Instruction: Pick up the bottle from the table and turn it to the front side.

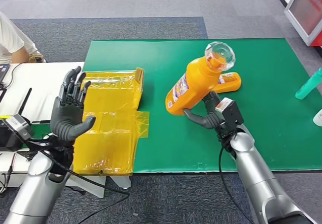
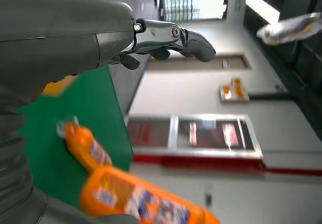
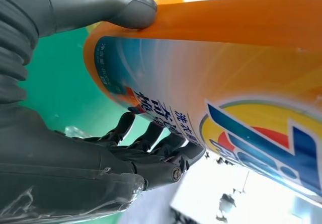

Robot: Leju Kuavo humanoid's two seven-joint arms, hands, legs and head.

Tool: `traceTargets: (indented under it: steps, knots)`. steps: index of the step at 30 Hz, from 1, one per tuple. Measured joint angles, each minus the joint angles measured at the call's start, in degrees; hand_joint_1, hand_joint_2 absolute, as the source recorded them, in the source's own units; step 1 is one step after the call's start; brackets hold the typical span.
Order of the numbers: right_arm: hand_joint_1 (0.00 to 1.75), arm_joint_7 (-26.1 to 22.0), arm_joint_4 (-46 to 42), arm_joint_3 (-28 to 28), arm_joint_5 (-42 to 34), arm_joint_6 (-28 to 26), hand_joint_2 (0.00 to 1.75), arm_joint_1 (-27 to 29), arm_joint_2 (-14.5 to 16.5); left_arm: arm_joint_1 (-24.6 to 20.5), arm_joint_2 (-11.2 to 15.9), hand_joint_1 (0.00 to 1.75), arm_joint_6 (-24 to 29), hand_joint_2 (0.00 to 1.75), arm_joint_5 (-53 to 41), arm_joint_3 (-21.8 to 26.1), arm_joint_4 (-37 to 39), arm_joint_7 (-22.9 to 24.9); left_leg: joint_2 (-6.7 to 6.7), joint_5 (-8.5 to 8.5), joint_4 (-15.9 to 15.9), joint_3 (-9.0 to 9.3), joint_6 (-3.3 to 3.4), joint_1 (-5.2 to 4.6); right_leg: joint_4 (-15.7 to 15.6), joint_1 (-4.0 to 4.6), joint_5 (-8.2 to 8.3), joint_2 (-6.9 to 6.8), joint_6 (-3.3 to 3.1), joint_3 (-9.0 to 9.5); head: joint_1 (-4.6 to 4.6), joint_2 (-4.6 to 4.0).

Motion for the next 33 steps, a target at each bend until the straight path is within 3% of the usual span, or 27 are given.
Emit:
traceTargets:
  steps: [3, 12, 18, 28, 33]
  knots:
    - [1.75, 0.0, -1.6, 1.2, 2.5, -3.7, 1.75, 0.6, 1.0, -1.1, -1.0, 0.00, -2.5, 1.75, 3.2, -2.2, 1.3, 2.6, 0.00, 0.00, 0.0, 0.00, 0.00, 0.00, 0.0, 0.00, 0.00, 0.01, 0.00, -0.02, 0.00, 0.00]
    - [1.75, 2.3, -0.3, 6.9, 14.3, -17.8, 1.75, -0.3, 3.6, -7.5, -3.2, 0.00, -1.8, 1.75, 0.1, -10.5, 5.0, 6.6, 0.00, 0.01, 0.0, -0.03, -0.01, 0.00, 0.0, 0.00, 0.02, 0.00, 0.00, -0.03, -0.01, 0.00]
    - [1.75, 2.6, 4.0, 8.8, 14.5, -18.3, 1.75, -2.3, 5.3, -10.5, -4.1, 0.00, -0.2, 1.75, -3.8, -14.5, 5.9, 6.8, 0.00, 0.02, 0.0, -0.03, 0.00, 0.00, 0.0, 0.00, 0.03, 0.00, 0.02, -0.03, -0.01, 0.00]
    - [1.75, 3.7, 4.9, 10.5, 17.3, -19.9, 1.75, -2.7, 6.1, -11.4, -4.5, 0.00, 16.1, 1.75, -23.4, -16.7, 6.1, 4.4, 0.00, 0.01, 0.0, -0.03, 0.00, 0.00, 0.0, 0.00, 0.02, 0.00, 0.02, -0.03, -0.01, 0.00]
    - [1.75, 3.7, 4.9, 10.8, 17.8, -20.2, 1.75, -2.6, 6.2, -11.3, -4.6, 0.00, 19.0, 1.75, -26.7, -17.3, 6.1, 4.0, 0.00, 0.01, 0.0, -0.03, 0.00, 0.00, 0.0, 0.00, 0.03, 0.00, 0.02, -0.02, 0.00, 0.00]
